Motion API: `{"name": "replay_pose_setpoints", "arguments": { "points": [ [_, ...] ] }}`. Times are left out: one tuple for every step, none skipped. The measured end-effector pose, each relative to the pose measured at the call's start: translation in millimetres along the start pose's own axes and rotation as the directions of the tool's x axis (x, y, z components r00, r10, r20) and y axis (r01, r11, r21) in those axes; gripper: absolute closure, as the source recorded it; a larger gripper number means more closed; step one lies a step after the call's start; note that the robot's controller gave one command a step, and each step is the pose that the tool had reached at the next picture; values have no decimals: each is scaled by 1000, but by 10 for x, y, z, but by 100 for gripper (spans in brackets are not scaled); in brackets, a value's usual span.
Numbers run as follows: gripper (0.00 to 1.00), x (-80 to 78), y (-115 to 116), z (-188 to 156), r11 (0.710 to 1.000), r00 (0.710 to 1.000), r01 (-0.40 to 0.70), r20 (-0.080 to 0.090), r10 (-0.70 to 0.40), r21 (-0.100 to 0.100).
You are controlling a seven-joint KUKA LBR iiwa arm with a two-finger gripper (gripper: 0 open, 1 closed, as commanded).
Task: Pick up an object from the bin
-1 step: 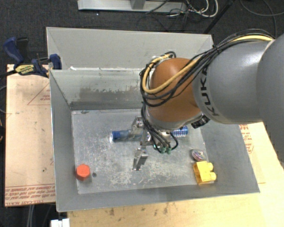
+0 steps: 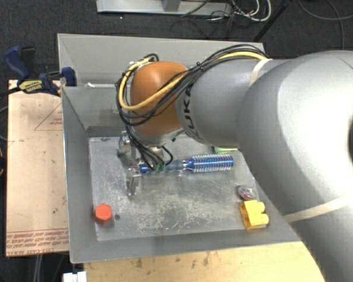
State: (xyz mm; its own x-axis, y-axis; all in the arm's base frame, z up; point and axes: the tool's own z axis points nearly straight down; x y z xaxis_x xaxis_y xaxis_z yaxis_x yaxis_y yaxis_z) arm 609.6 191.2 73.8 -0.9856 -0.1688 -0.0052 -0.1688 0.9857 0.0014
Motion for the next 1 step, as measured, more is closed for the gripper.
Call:
{"name": "replay_pose_setpoints", "arguments": {
  "points": [
    [0,650,-592,-42,995,995,101,21,-101,-3]
  ]
}}
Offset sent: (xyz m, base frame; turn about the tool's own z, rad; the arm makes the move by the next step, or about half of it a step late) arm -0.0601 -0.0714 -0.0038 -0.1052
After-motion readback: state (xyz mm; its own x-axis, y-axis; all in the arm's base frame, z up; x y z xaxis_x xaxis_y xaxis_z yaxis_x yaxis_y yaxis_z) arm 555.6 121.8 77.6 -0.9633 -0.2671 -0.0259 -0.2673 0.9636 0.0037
